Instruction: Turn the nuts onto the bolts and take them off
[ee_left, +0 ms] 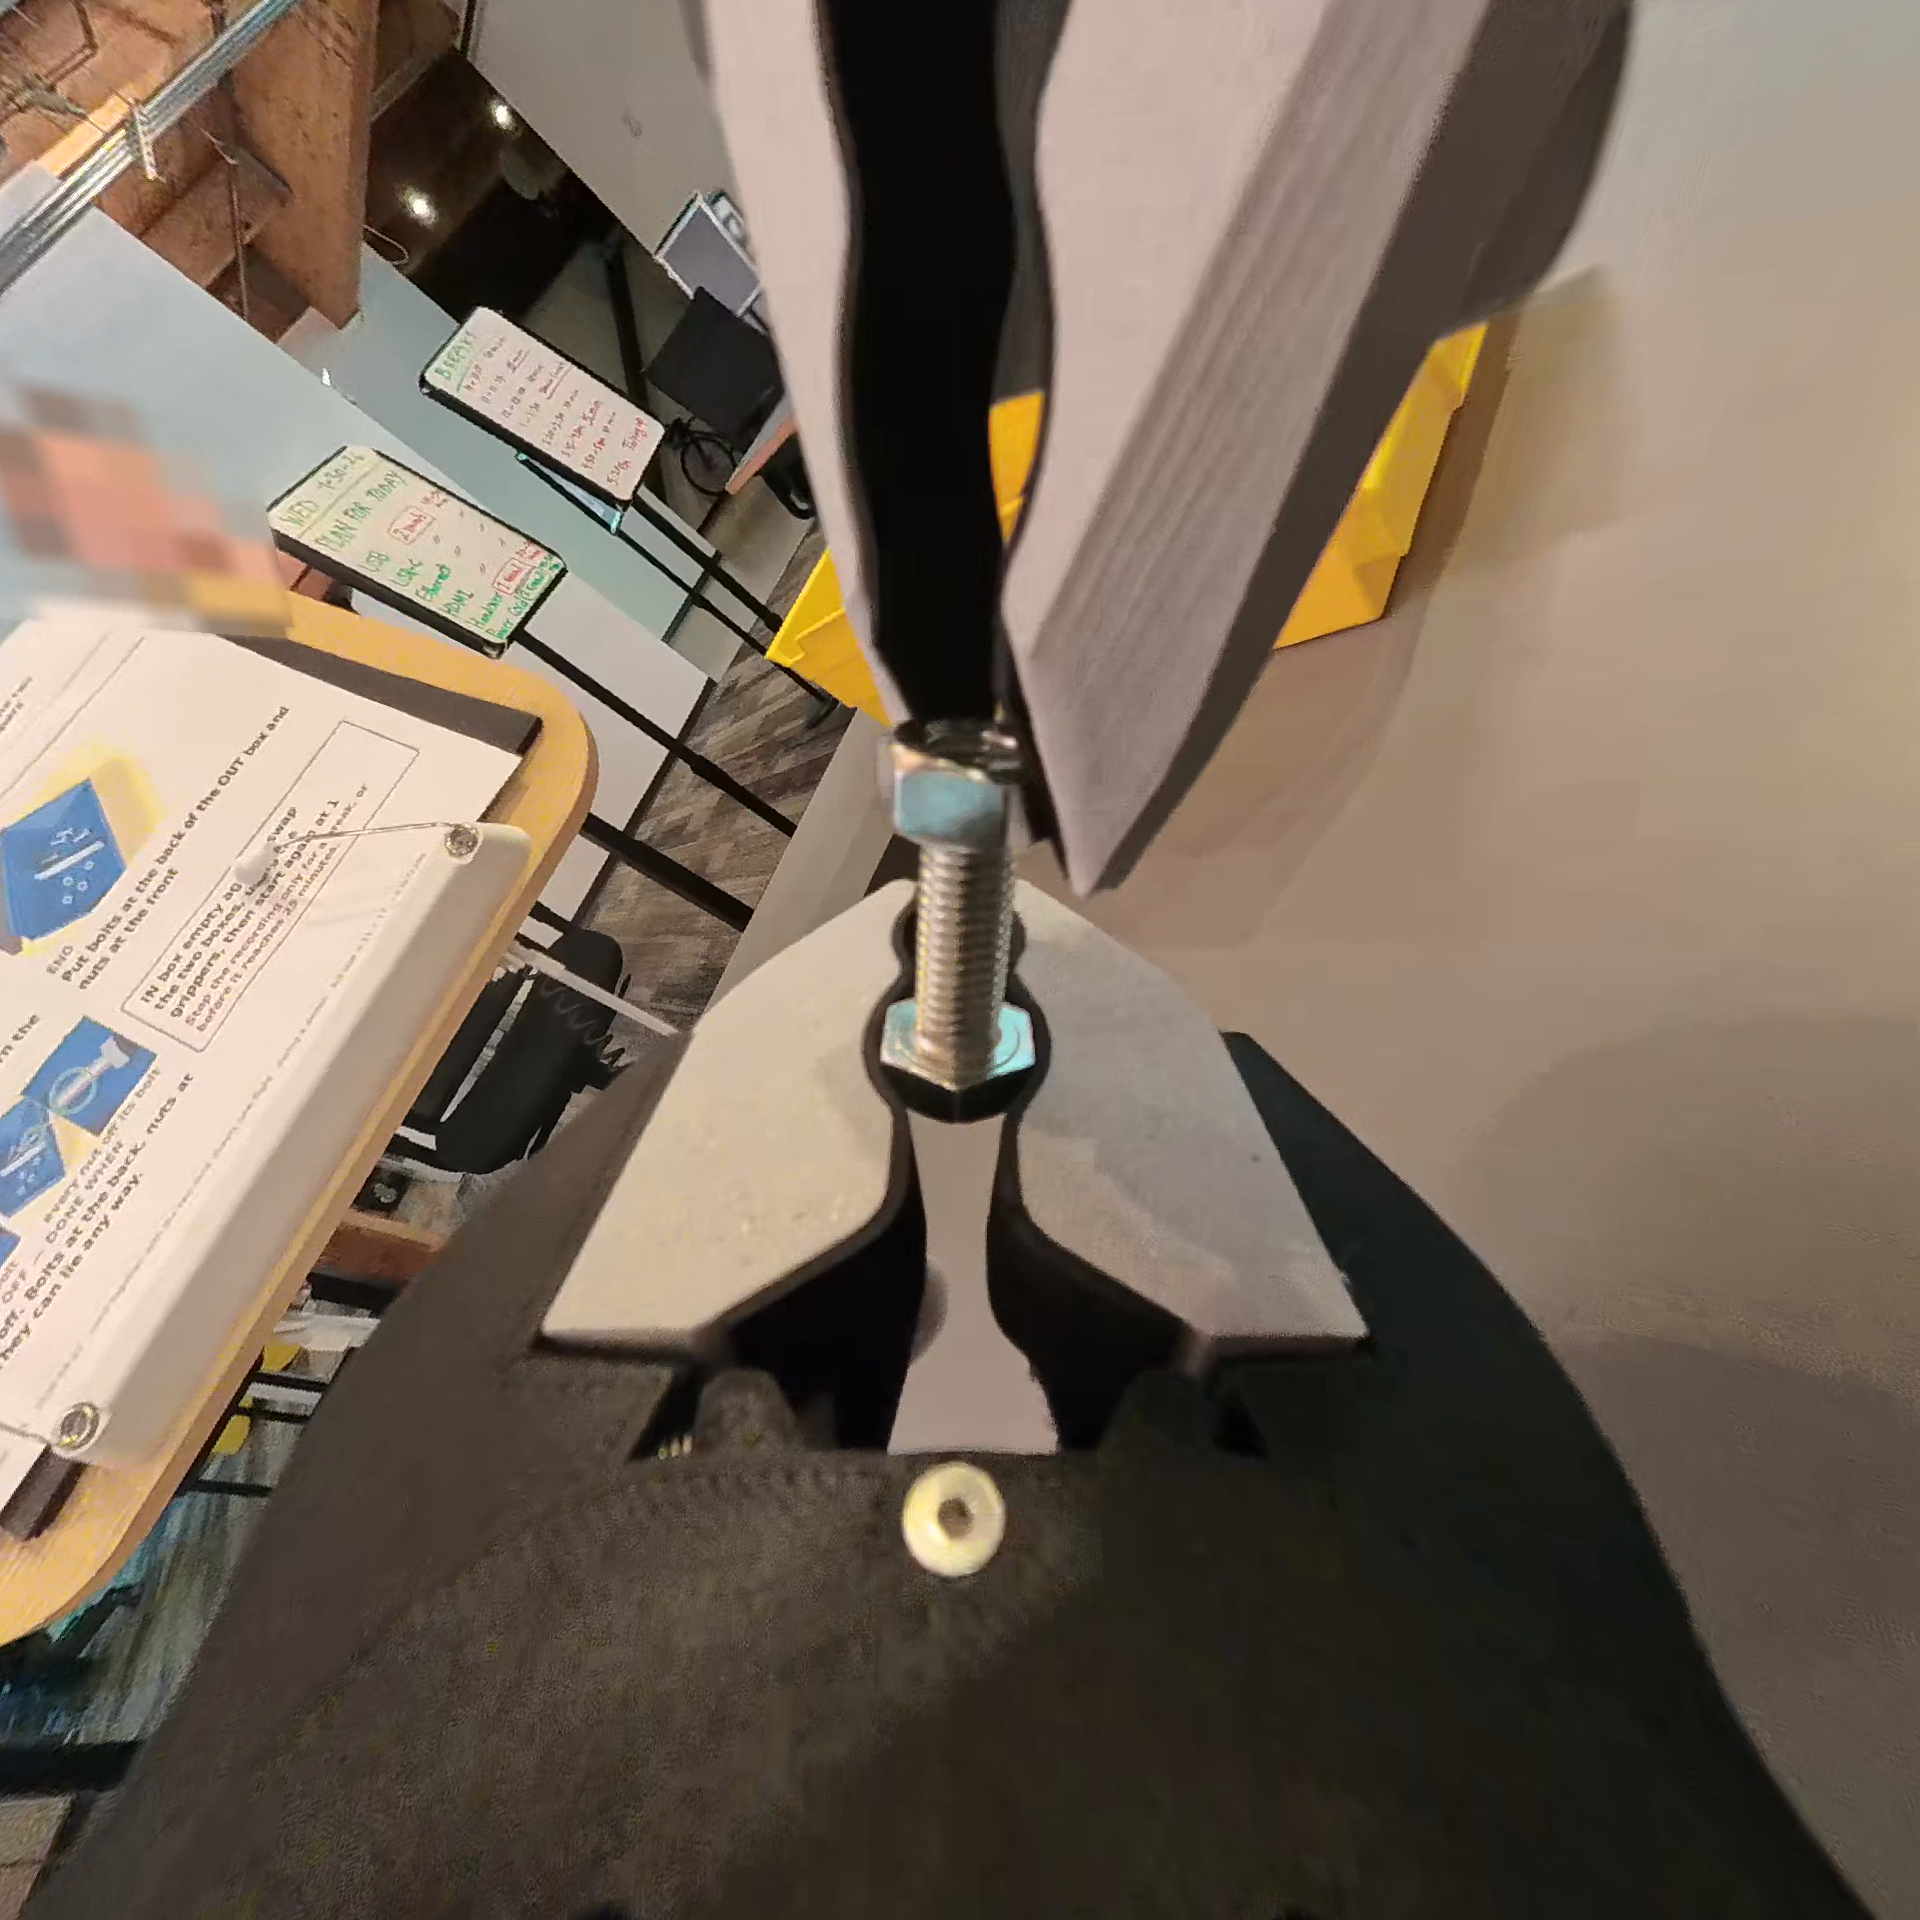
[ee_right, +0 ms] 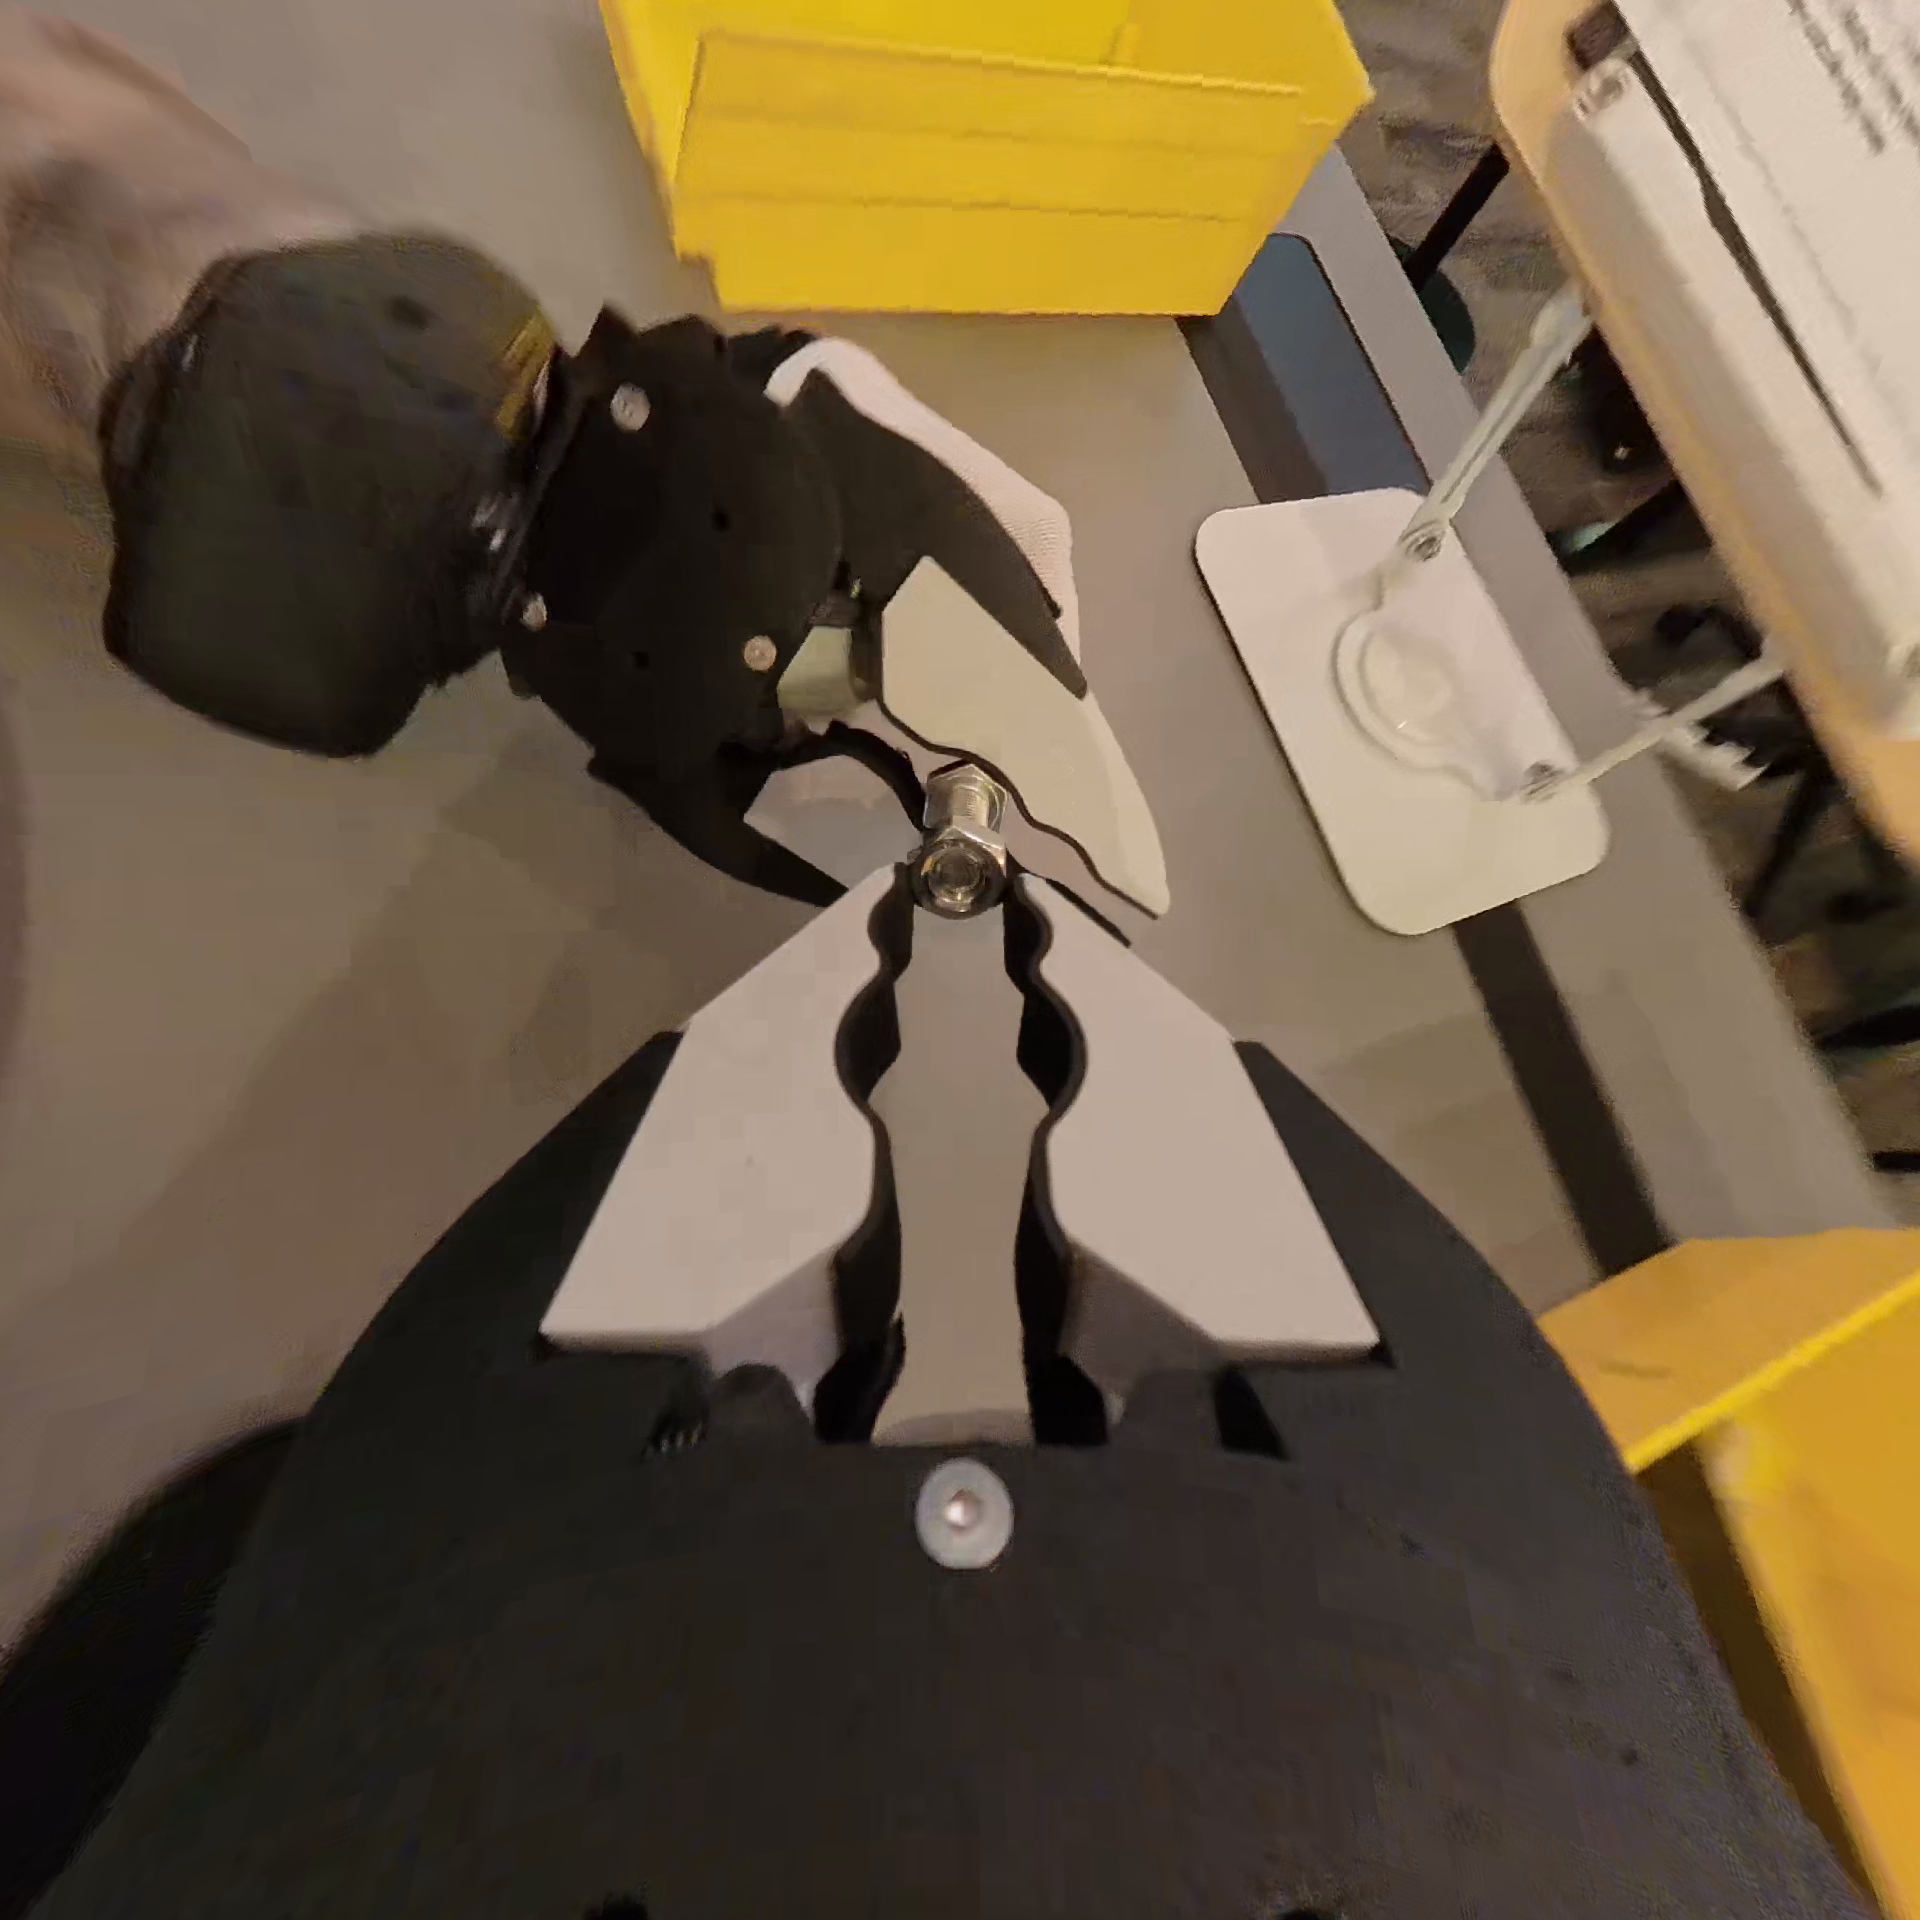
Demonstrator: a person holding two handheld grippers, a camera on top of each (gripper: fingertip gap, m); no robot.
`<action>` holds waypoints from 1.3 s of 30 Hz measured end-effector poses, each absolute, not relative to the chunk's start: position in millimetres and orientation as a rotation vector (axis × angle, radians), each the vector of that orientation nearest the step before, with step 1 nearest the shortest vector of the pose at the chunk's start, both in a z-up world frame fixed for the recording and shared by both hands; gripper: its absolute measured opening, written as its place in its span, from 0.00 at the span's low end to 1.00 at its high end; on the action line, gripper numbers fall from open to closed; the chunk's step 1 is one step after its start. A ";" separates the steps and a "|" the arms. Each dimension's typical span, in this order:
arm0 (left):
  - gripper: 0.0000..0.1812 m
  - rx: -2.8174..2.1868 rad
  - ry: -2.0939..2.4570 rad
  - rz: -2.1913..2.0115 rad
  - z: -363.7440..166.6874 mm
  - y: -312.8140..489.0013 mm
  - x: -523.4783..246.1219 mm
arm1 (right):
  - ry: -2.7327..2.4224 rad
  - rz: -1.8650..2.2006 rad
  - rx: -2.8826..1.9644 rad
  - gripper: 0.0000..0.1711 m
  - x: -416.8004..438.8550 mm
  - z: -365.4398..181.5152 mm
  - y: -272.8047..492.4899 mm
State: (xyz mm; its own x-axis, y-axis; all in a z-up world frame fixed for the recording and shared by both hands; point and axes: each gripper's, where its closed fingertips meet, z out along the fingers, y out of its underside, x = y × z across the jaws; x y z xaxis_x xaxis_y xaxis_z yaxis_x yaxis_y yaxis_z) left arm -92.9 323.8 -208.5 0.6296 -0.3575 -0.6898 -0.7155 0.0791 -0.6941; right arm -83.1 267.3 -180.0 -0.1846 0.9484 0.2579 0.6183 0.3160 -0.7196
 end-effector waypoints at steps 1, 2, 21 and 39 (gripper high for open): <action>0.05 -1.523 0.942 0.324 -208.4 323.2 -91.5 | -1.960 0.535 -1.306 0.09 -82.5 -179.8 267.2; 0.05 -1.522 0.952 0.305 -208.8 322.0 -90.0 | -2.033 0.423 -1.170 0.09 -82.0 -179.6 267.2; 0.05 -1.520 0.892 0.407 -201.3 327.3 -101.4 | -1.611 1.035 -1.728 0.24 -86.2 -166.1 267.2; 0.05 -1.593 1.200 0.074 -224.9 301.0 -73.3 | -2.218 0.058 -0.672 0.09 -82.0 -182.0 256.1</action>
